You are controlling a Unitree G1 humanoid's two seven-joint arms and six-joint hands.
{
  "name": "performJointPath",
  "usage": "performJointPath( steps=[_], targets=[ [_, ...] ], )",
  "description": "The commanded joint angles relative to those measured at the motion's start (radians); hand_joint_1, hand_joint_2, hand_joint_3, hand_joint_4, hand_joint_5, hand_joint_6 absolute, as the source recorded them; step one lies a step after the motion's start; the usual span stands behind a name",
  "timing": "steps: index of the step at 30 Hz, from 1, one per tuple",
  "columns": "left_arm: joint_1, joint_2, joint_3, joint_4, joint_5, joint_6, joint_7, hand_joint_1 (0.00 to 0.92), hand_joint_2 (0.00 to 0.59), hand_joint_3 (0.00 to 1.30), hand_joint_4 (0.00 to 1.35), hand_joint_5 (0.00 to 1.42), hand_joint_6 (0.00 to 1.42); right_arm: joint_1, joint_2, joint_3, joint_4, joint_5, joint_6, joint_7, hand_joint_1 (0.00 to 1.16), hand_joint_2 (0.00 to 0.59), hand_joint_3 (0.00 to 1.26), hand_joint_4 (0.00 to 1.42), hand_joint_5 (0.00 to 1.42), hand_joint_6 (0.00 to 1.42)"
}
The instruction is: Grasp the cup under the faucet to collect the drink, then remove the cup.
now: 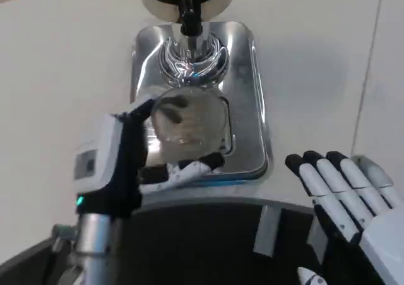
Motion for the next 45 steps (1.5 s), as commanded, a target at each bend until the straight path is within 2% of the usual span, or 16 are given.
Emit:
performJointPath(
  steps=[1,6,9,11,21,23,24,25,27,29,30,32,33,35,42,45],
  targets=[
    [-0.11,0.001,-0.024,0.131,-0.011,0.006,0.081,0.697,0.072,1.21,1.26,1.37,1.42,0.024,0.024,0.016,-0.033,-0.031,0.001,0.006,0.0,0.586,0.0,0.0,0.0,0.0],
    [-0.204,0.009,-0.05,0.25,-0.014,0.003,0.131,0.697,0.073,1.21,1.26,1.37,1.42,0.014,0.04,0.028,-0.046,-0.053,0.015,0.027,0.0,0.586,0.0,0.0,0.0,0.0],
    [-0.267,0.039,-0.086,0.326,0.038,0.01,0.213,0.697,0.076,1.21,1.26,1.37,1.42,0.0,0.043,0.03,-0.049,-0.059,0.025,0.039,0.0,0.586,0.0,0.0,0.0,0.0],
    [-0.302,0.038,-0.085,0.389,0.008,0.016,0.216,0.697,0.077,1.21,1.26,1.37,1.42,-0.007,0.044,0.031,-0.049,-0.06,0.031,0.044,0.0,0.586,0.0,0.0,0.0,0.0],
    [-0.342,0.039,-0.131,0.487,-0.031,0.005,0.247,0.697,0.082,1.2,1.25,1.39,1.42,-0.045,0.034,0.032,-0.037,-0.059,0.057,0.066,0.0,0.586,0.0,0.0,0.0,0.0],
    [-0.346,0.038,-0.135,0.498,-0.046,0.013,0.249,0.661,0.08,1.16,1.2,1.38,1.42,-0.051,0.03,0.029,-0.036,-0.054,0.061,0.068,0.0,0.586,0.0,0.0,0.0,0.0],
    [-0.347,0.04,-0.135,0.501,-0.053,0.013,0.247,0.593,0.047,1.04,1.09,1.28,1.4,-0.05,0.029,0.028,-0.035,-0.053,0.061,0.067,0.0,0.586,0.0,0.0,0.0,0.0],
    [-0.346,0.047,-0.136,0.498,-0.06,0.01,0.227,0.534,0.027,0.91,0.9,1.15,1.28,-0.048,0.028,0.028,-0.033,-0.051,0.059,0.066,0.0,0.586,0.0,0.0,0.0,0.0],
    [-0.344,0.057,-0.142,0.489,-0.068,0.008,0.203,0.388,0.049,0.64,0.56,0.9,1.08,-0.044,0.026,0.029,-0.027,-0.048,0.055,0.063,0.0,0.586,0.0,0.0,0.0,0.0],
    [-0.342,0.063,-0.147,0.48,-0.071,0.01,0.196,0.314,0.048,0.47,0.37,0.77,0.98,-0.047,0.022,0.027,-0.026,-0.042,0.055,0.062,0.0,0.586,0.0,0.0,0.0,0.0],
    [-0.34,0.067,-0.151,0.472,-0.07,0.011,0.195,0.296,0.049,0.4,0.28,0.69,0.88,-0.048,0.02,0.025,-0.027,-0.038,0.055,0.062,0.0,0.586,0.0,0.0,0.0,0.0],
    [-0.335,0.076,-0.158,0.459,-0.071,0.01,0.189,0.265,0.042,0.28,0.12,0.51,0.64,-0.047,0.017,0.021,-0.029,-0.033,0.055,0.062,0.0,0.586,0.0,0.0,0.0,0.0],
    [-0.332,0.082,-0.162,0.452,-0.071,0.012,0.182,0.247,0.04,0.22,0.03,0.38,0.45,-0.046,0.016,0.02,-0.031,-0.03,0.055,0.061,0.0,0.586,0.0,0.0,0.0,0.0],
    [-0.323,0.092,-0.167,0.43,-0.074,0.014,0.166,0.222,0.029,0.14,0.0,0.28,0.29,-0.041,0.015,0.023,-0.03,-0.027,0.052,0.057,0.0,0.586,0.0,0.0,0.0,0.0],
    [-0.254,0.117,-0.151,0.31,-0.092,0.016,0.141,0.178,0.007,0.12,0.0,0.26,0.23,-0.053,0.016,0.028,-0.026,-0.008,0.056,0.053,0.0,0.586,0.0,0.0,0.0,0.0],
    [-0.165,0.159,-0.12,0.178,-0.096,0.015,0.121,0.148,0.005,0.11,0.0,0.24,0.21,-0.071,0.03,0.038,-0.031,0.016,0.072,0.058,0.0,0.586,0.0,0.0,0.0,0.0]
  ],
)
